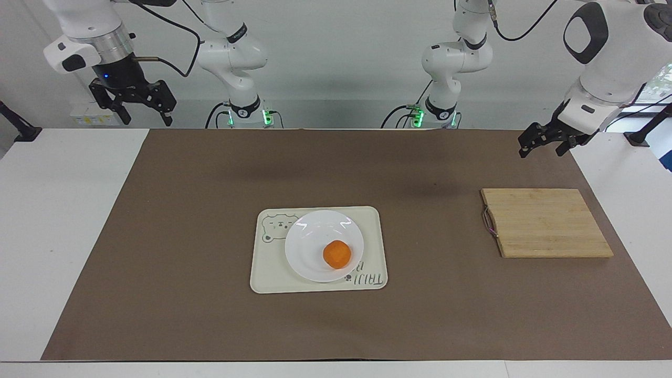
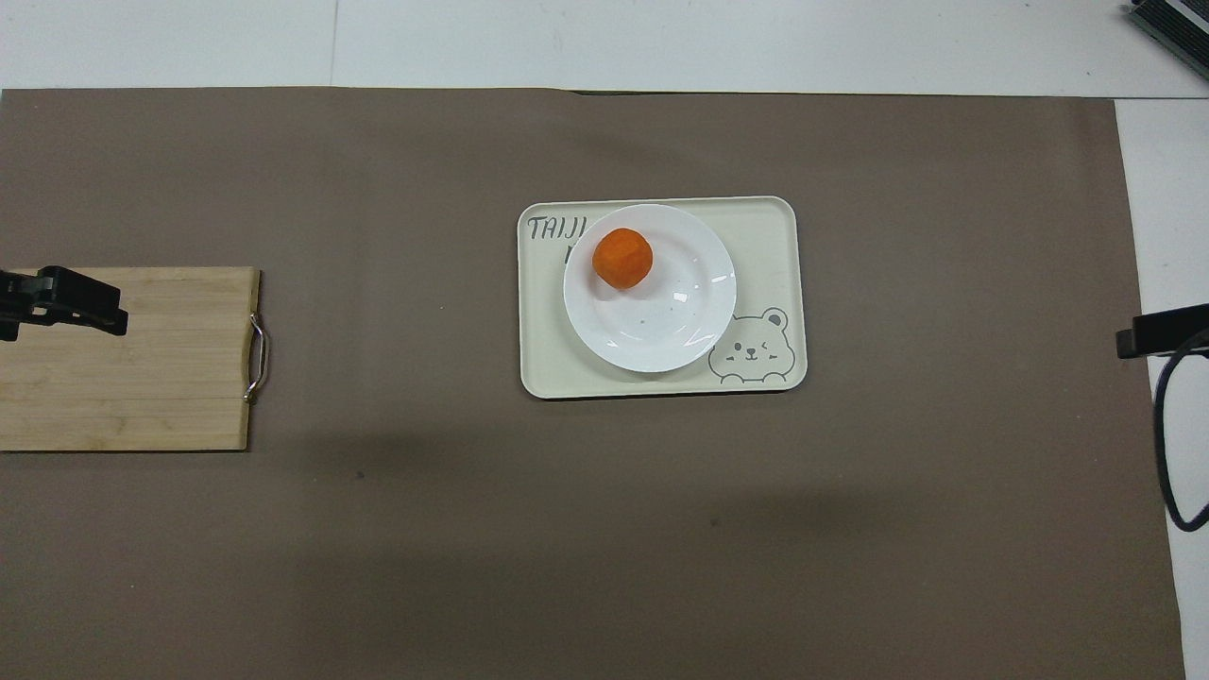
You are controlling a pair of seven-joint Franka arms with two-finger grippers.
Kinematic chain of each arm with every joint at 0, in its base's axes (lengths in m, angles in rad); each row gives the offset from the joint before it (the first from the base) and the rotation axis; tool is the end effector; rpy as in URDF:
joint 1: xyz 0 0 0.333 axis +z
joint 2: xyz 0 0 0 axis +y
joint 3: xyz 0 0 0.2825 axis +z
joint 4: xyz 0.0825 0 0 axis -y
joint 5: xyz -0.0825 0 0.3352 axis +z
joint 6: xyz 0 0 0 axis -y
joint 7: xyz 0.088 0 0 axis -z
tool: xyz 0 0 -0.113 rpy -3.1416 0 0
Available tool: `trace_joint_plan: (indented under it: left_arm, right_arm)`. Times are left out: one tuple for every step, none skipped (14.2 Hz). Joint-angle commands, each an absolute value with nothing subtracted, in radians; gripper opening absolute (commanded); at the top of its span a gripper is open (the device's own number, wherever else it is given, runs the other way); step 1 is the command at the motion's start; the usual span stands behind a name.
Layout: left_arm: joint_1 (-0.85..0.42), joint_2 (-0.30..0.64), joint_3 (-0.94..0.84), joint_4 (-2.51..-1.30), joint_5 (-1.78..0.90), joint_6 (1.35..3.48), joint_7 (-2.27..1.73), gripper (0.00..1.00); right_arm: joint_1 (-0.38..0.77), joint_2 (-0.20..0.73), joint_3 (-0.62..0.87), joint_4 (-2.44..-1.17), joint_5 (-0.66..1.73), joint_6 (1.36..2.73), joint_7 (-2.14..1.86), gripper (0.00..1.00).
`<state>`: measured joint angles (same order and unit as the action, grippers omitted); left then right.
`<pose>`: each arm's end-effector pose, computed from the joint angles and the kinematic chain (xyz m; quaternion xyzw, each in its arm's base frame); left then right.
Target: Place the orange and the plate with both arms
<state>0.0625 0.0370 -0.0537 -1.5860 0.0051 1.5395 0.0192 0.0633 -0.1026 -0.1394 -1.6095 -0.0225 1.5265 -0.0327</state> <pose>0.5102 0.0055 0.5572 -0.9991 0.0052 0.0417 0.0010 0.4710 -0.0422 0.6144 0.9997 -0.0220 0.0091 0.0046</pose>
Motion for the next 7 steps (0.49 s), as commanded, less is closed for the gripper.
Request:
trace_joint_plan:
  left_arm:
    - [0.071, 0.035, -0.057, -1.572, 0.009, 1.522, 0.028, 1.0]
    - [0.071, 0.035, -0.057, -1.572, 0.009, 1.522, 0.028, 1.0]
    - [0.069, 0.035, -0.057, -1.572, 0.009, 1.523, 0.026, 1.0]
    - [0.069, 0.035, -0.057, -1.572, 0.009, 1.523, 0.028, 1.0]
    - [0.071, 0.035, -0.057, -1.572, 0.009, 1.523, 0.026, 1.0]
    - [0.069, 0.035, -0.057, -1.572, 0.009, 1.522, 0.026, 1.0]
    - [0.069, 0.035, -0.057, -1.572, 0.009, 1.522, 0.028, 1.0]
  right_arm:
    - [0.061, -0.132, -0.132, -1.64, -0.028, 1.525, -0.043, 1.0]
    - [0.061, -0.123, -0.129, -1.628, -0.029, 1.525, -0.048, 1.0]
    - [0.06, -0.115, -0.129, -1.617, -0.028, 1.526, -0.045, 1.0]
    - [0.06, -0.11, -0.129, -1.608, -0.028, 1.525, -0.041, 1.0]
    - [0.06, -0.11, -0.129, -1.606, -0.026, 1.525, -0.04, 1.0]
    - [0.06, -0.11, -0.129, -1.606, -0.02, 1.523, -0.04, 1.0]
    - [0.06, -0.11, -0.129, -1.606, -0.015, 1.523, -0.038, 1.0]
